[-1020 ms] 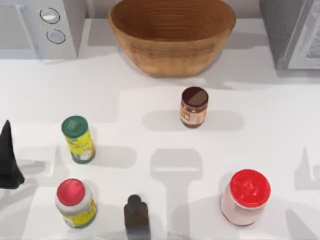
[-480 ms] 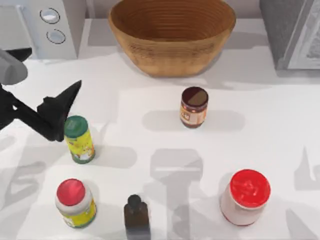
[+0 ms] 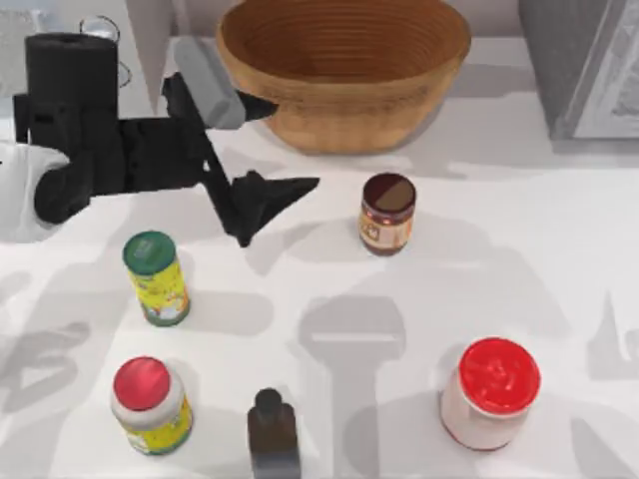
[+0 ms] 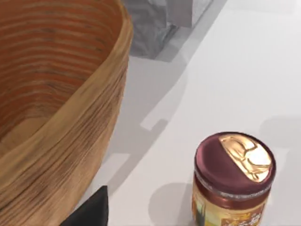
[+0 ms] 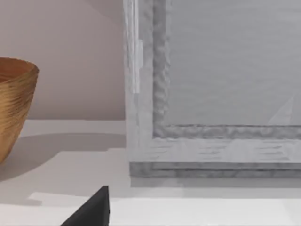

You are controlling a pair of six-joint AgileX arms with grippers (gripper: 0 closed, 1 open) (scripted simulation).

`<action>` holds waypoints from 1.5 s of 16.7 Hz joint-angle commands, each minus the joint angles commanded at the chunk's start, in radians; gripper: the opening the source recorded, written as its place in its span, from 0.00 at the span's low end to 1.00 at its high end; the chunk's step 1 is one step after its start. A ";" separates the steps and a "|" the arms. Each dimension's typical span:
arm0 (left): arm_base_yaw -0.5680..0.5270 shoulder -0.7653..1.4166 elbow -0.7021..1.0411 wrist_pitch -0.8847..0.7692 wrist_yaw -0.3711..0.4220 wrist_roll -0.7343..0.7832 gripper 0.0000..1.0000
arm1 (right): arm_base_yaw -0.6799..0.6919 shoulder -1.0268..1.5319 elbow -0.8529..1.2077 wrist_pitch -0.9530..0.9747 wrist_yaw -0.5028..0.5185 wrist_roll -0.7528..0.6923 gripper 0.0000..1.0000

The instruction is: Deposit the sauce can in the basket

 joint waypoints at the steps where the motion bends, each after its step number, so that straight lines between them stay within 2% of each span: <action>1: -0.013 0.093 0.045 0.017 0.040 0.023 1.00 | 0.000 0.000 0.000 0.000 0.000 0.000 1.00; 5: -0.048 0.374 0.186 0.074 0.163 0.094 1.00 | 0.000 0.000 0.000 0.000 0.000 0.000 1.00; 8: -0.053 0.476 0.238 0.100 0.206 0.122 1.00 | 0.000 0.000 0.000 0.000 0.000 0.000 1.00; 18: -0.057 0.436 0.236 0.062 0.206 0.118 1.00 | 0.000 0.000 0.000 0.000 0.000 0.000 1.00; 25: -0.124 0.370 0.245 0.030 0.157 0.059 1.00 | 0.000 0.000 0.000 0.000 0.000 0.000 1.00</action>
